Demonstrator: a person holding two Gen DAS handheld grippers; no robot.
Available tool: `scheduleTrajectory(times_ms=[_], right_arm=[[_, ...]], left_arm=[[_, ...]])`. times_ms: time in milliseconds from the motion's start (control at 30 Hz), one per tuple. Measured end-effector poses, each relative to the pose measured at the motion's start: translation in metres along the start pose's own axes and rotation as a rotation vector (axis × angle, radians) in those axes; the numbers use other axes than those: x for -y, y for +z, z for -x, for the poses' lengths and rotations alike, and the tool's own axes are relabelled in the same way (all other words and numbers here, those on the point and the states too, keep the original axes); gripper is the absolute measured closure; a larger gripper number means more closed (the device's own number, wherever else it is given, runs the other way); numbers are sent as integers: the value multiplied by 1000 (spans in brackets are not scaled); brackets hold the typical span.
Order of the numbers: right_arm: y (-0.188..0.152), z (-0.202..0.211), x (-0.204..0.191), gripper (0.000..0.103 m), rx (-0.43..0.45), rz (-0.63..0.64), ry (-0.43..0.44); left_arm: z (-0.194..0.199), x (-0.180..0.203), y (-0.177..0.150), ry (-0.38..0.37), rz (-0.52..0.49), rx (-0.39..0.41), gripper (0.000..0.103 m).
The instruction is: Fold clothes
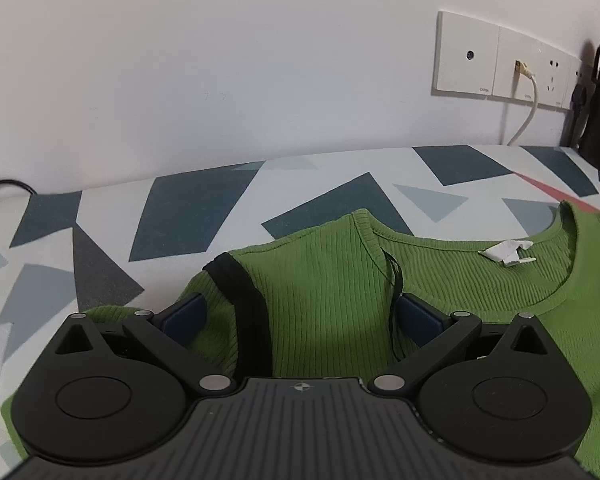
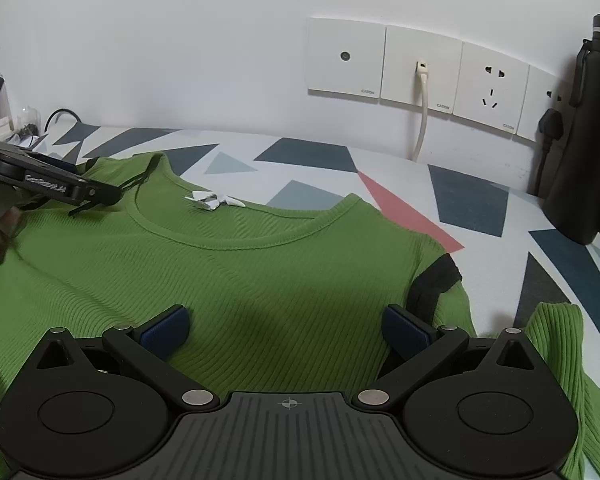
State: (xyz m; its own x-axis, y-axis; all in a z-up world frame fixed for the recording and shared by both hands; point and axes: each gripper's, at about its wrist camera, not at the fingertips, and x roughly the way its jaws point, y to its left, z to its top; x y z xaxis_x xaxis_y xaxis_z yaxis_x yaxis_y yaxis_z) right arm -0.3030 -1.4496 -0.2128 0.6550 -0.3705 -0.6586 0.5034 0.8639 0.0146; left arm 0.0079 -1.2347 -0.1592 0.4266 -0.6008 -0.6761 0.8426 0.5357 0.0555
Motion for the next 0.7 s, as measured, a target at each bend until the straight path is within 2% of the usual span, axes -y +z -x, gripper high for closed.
scheduleTrajectory(times_ms=[167,267,367,500,600,700], right_arm=[[-1,1,-1,1,1,1,-5],[-1,1,-2,1,2,2,-8],[-1,1,-3,1,3,1,-9],[-2,1,-4,1,5,2,-15],[-2,2,-5,1,7,5,-19],[-2,2,-5,1,7,3,-19]], left_arm=[[31,11,-15,4,-22,10,0],[56,36,-27,33,-116,53,0],[68,66,-41,127,-244,114,0],[63,88,-54,182,-348,134,0],[63,90,-56,186,-367,145,0],[63,78,-52,131,-310,125,0]])
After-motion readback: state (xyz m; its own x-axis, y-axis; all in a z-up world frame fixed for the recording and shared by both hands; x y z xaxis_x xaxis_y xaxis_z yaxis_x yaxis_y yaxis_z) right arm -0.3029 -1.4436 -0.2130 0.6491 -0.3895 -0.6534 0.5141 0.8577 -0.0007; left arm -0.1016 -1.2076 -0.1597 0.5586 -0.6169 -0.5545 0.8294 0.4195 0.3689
